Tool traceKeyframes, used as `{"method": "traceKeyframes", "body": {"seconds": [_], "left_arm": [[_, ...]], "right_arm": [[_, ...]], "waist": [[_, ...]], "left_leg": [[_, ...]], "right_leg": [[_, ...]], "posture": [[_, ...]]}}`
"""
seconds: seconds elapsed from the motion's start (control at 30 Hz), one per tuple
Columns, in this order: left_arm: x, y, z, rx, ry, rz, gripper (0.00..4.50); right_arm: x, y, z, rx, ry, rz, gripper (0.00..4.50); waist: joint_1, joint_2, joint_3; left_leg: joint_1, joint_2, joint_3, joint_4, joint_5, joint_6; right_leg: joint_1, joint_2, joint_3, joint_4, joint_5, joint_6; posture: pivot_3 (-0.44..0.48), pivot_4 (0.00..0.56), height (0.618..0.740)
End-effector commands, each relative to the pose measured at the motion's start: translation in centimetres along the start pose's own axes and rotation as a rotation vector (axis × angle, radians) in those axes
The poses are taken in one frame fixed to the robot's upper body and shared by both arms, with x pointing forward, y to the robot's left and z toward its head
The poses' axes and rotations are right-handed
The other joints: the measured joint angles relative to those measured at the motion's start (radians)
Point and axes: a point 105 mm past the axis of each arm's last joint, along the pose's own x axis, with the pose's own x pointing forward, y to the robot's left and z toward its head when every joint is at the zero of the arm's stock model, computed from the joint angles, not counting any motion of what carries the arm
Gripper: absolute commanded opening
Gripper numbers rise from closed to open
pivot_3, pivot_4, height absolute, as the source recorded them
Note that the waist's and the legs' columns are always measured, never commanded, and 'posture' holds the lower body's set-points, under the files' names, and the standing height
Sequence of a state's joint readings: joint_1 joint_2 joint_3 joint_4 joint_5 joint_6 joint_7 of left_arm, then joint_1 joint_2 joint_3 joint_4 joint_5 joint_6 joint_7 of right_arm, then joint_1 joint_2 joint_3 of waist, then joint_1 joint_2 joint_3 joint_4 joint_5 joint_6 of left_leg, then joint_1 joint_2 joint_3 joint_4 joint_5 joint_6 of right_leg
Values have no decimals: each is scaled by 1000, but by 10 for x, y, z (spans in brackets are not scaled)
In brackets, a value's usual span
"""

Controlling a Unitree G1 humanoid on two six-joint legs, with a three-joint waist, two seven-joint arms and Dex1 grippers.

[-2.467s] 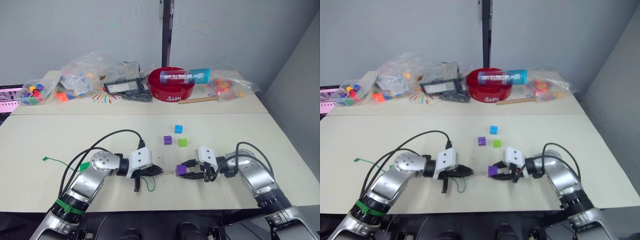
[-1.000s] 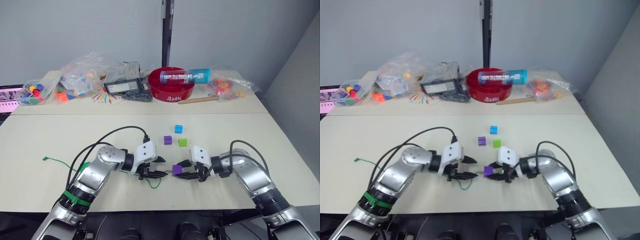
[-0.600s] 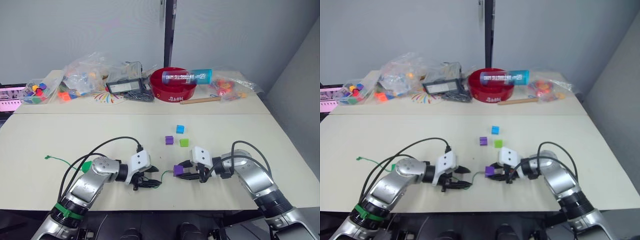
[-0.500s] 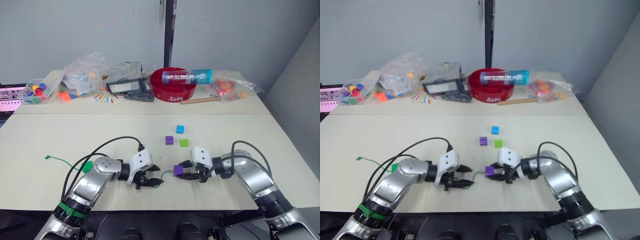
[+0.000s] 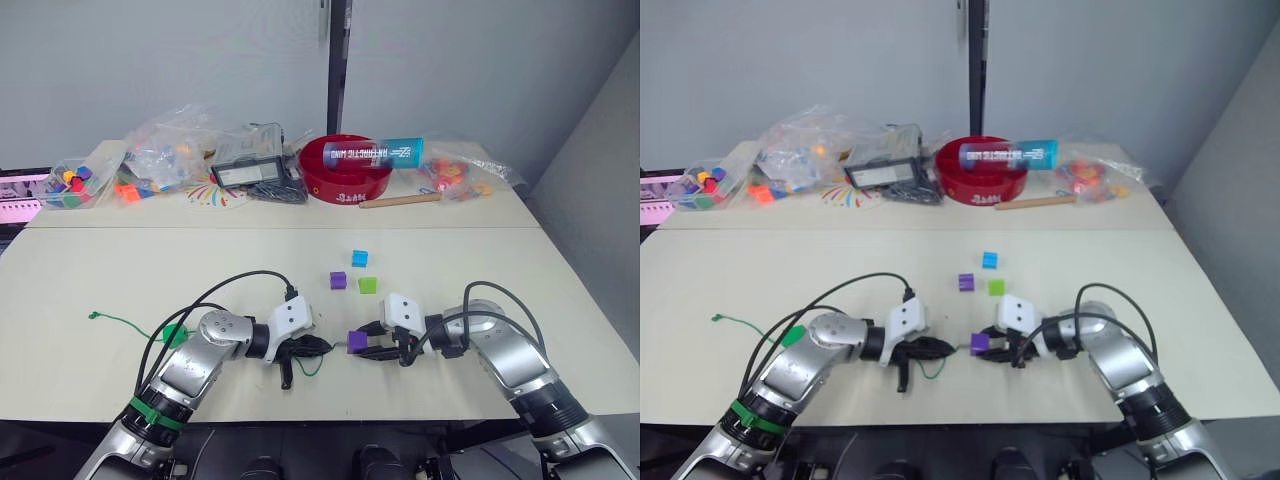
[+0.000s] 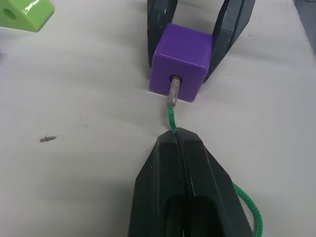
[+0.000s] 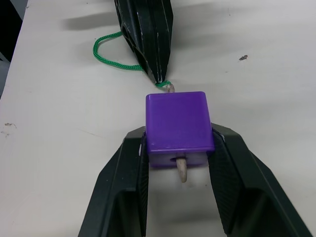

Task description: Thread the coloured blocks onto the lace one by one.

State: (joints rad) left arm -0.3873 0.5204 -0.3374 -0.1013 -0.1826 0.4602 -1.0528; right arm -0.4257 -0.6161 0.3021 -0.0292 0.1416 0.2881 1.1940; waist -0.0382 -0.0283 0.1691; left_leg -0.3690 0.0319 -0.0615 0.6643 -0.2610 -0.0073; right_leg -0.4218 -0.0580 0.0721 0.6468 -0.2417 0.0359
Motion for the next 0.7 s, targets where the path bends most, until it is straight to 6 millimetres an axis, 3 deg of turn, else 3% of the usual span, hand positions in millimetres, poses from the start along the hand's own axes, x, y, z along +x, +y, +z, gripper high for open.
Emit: {"method": "traceKeyframes", "body": {"seconds": [0.03, 0.17, 0.2, 0.27, 0.43, 0.7], "left_arm": [[-3, 3, 7, 32, -10, 3, 0], [-17, 10, 17, 24, -31, 45, 0], [-22, 10, 23, 15, -44, 57, 531], [-28, 8, 29, 0, -53, 67, 1078], [-25, -8, 23, -64, -34, 84, 2754], [0, -19, 9, -144, 8, 166, 2786]], "right_arm": [[-2, 1, 5, -16, -12, -9, 1180], [-2, 1, 5, -15, -12, -12, 1180], [-2, 1, 5, -14, -12, -14, 1180], [-1, 1, 5, -13, -12, -15, 1180], [-1, 2, 4, -8, -15, -22, 1180], [-5, 1, 7, 9, -18, -35, 1180]], "waist": [[0, 0, 0], [-1, 0, 0], [-2, 0, 0], [-3, 0, 0], [-5, 0, 0], [-3, 0, 0]], "left_leg": [[0, 0, 0, 0, 0, 0], [0, 0, 0, 0, 0, 0], [0, 0, 0, 0, 0, 0], [0, 0, 0, 0, 0, 0], [0, 0, 0, 0, 0, 0], [0, 0, 0, 0, 0, 0]], "right_leg": [[0, 0, 0, 0, 0, 0], [0, 0, 0, 0, 0, 0], [0, 0, 0, 0, 0, 0], [-1, 0, 0, 0, 0, 0], [0, 0, 0, 0, 0, 0], [0, 0, 0, 0, 0, 0]], "posture": [[0, 150, 731], [0, 150, 731], [0, 150, 731], [0, 150, 731], [0, 150, 731], [0, 150, 731]]}}
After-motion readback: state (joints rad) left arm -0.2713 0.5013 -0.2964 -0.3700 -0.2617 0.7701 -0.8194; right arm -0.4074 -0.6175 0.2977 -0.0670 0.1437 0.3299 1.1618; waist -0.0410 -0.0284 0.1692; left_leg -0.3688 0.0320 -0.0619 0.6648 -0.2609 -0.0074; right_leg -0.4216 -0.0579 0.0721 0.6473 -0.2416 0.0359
